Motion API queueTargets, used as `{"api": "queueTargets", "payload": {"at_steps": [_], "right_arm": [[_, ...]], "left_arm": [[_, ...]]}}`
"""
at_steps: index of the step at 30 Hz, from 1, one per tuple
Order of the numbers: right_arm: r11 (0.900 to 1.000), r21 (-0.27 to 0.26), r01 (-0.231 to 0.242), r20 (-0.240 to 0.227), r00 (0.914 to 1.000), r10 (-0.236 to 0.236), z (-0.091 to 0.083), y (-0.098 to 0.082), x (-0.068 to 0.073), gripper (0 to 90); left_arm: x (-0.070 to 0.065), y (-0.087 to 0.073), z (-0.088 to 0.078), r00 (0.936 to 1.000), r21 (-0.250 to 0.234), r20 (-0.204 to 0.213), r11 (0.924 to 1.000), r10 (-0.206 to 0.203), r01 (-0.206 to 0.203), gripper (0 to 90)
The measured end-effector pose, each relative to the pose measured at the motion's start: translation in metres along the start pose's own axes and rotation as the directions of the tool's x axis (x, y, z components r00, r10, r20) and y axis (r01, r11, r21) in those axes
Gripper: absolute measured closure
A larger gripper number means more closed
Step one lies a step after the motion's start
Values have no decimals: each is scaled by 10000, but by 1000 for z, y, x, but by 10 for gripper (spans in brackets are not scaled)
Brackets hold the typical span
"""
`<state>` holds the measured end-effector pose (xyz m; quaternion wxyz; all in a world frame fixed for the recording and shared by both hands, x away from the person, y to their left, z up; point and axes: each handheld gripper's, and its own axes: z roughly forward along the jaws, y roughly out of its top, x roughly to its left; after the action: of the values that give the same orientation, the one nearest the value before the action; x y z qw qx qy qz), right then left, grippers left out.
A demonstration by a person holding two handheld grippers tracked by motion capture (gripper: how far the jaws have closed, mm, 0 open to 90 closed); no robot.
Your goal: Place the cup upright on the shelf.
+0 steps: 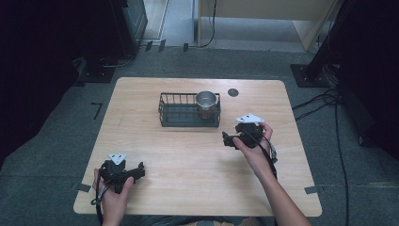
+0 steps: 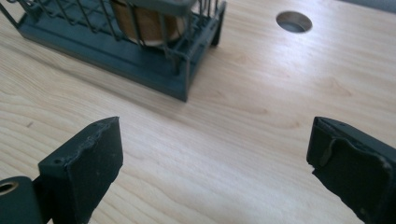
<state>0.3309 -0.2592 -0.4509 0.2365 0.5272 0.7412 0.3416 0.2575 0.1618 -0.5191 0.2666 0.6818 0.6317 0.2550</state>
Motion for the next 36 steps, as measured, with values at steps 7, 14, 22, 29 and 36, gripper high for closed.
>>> {"api": "queueTargets", "payload": {"at_steps": [7,14,22,29,36], "right_arm": [[9993,191,-329,177,9993,325,-4,-24,-16,47],[9979,237,-611,277,9978,604,-11,-48,-29,52],[9943,356,-1005,454,9941,988,-18,-71,-47,54],[9918,453,-1197,785,9902,1159,-27,-89,-61,56],[9869,562,-1511,1150,9829,1440,-39,-110,-76,56]], "left_arm": [[0,0,0,10000,5,-2,10000,2,-2,0],[0,0,0,10000,1,-1,10000,1,-1,0],[0,0,0,10000,1,-2,10000,0,0,0],[0,0,0,10000,3,-2,10000,2,-2,0],[0,0,0,10000,0,-1,10000,0,0,0]]}}
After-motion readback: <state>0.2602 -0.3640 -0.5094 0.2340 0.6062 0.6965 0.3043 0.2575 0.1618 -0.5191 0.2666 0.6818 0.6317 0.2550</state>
